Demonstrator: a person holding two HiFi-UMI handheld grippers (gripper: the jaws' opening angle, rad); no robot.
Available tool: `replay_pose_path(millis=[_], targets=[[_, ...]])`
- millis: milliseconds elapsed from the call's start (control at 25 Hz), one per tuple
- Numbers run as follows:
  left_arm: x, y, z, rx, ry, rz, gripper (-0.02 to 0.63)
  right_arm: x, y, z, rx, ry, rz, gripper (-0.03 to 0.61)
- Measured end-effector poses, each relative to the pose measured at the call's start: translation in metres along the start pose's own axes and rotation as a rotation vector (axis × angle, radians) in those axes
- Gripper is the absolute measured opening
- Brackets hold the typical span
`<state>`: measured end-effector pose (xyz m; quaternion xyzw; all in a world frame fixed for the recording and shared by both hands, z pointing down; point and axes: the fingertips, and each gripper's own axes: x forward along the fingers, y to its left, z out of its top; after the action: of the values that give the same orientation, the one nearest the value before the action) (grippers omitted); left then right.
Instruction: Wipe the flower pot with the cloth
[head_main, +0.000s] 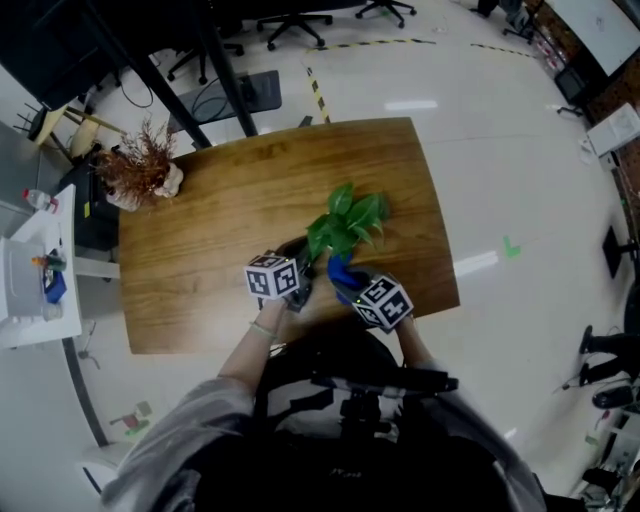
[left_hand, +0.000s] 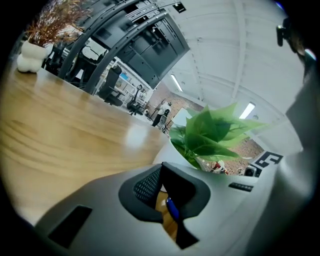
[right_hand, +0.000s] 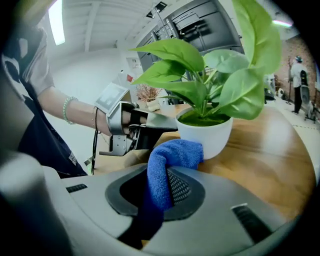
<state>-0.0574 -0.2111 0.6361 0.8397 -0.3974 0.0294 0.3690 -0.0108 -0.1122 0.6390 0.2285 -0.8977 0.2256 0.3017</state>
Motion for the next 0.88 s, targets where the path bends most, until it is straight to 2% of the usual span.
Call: replay_pose_path(millis=[160,400,640,880], targets=[[-0.013,-0.005,0.004,0.037,-0.022,-0.002,0.006,-0.014,-0.002,0.010,0.114,-0.080,-0.068,0.061],[-0.033,-0.026,0.017,0.143,-0.039,-0.037,0.006,-0.027,-0.011,0.022,0.278,-0.191,-0.180,0.061],[-0.044,-0.045,0.026,0.180,-0.058,-0.101,0.006,-0.039,-0.006,0.032,0.361,-0.291,-0.254,0.060],[-0.043,-0.060,0.016,0.216,-0.022,-0.147,0.006,-0.050,-0.003,0.030,0.448,-0.366,-0.295,0.060]])
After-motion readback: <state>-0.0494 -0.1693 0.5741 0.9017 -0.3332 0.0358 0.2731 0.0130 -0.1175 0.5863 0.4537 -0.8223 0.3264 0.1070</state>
